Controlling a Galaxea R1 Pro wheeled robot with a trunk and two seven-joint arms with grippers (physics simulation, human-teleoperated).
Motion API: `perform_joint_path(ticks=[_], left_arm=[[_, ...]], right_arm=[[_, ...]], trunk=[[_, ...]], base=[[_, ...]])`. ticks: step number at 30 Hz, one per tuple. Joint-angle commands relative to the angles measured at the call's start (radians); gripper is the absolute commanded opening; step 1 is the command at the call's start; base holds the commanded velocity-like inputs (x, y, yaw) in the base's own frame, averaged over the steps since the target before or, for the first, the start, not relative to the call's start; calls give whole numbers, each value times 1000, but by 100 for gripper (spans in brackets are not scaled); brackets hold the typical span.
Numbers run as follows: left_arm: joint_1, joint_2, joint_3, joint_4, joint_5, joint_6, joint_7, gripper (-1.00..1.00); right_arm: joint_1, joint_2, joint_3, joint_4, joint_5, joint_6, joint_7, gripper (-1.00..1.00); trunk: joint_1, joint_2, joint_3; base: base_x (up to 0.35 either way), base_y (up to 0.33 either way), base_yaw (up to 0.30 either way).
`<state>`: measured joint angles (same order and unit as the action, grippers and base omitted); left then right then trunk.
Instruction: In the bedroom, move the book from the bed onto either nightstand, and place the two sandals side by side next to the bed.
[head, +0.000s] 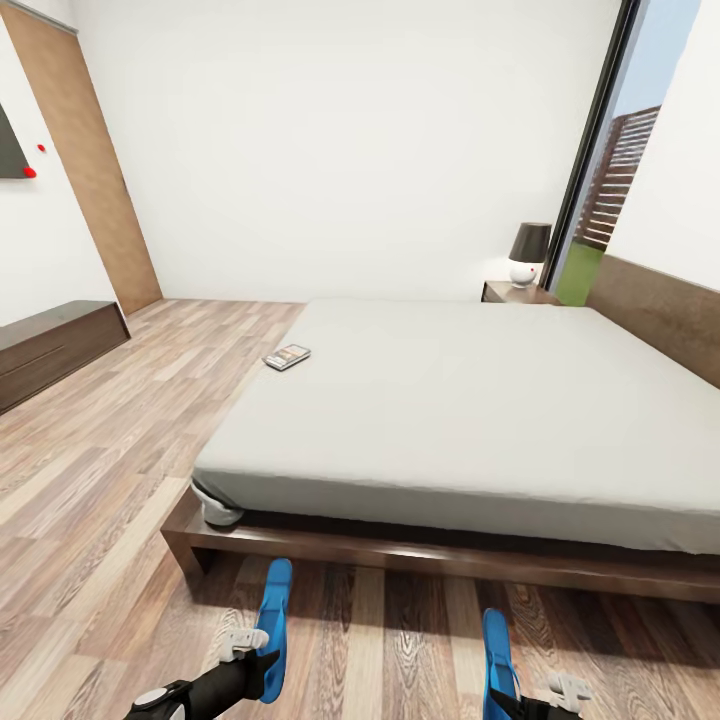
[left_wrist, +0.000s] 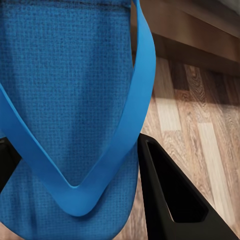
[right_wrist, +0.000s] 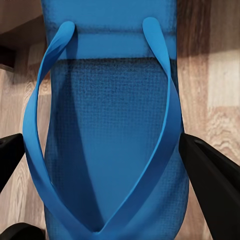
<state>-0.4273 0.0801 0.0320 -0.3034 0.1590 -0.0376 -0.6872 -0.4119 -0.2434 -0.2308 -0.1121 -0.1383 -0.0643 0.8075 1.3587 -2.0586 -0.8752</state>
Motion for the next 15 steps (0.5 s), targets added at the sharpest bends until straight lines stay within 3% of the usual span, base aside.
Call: perform_joint_path(ticks=[1, 15], left_arm=[[-1, 0, 3, 1, -3, -4, -5, -100], [-1, 0, 2, 1, -4, -2, -5, -100]], right_arm=[[-1, 0, 1, 2, -7, -1, 4, -100], [-1, 0, 1, 2, -10, 0, 3, -100]], trunk=[[0, 0, -1], [0, 0, -1]], base=[[0, 0, 0], [0, 0, 0]])
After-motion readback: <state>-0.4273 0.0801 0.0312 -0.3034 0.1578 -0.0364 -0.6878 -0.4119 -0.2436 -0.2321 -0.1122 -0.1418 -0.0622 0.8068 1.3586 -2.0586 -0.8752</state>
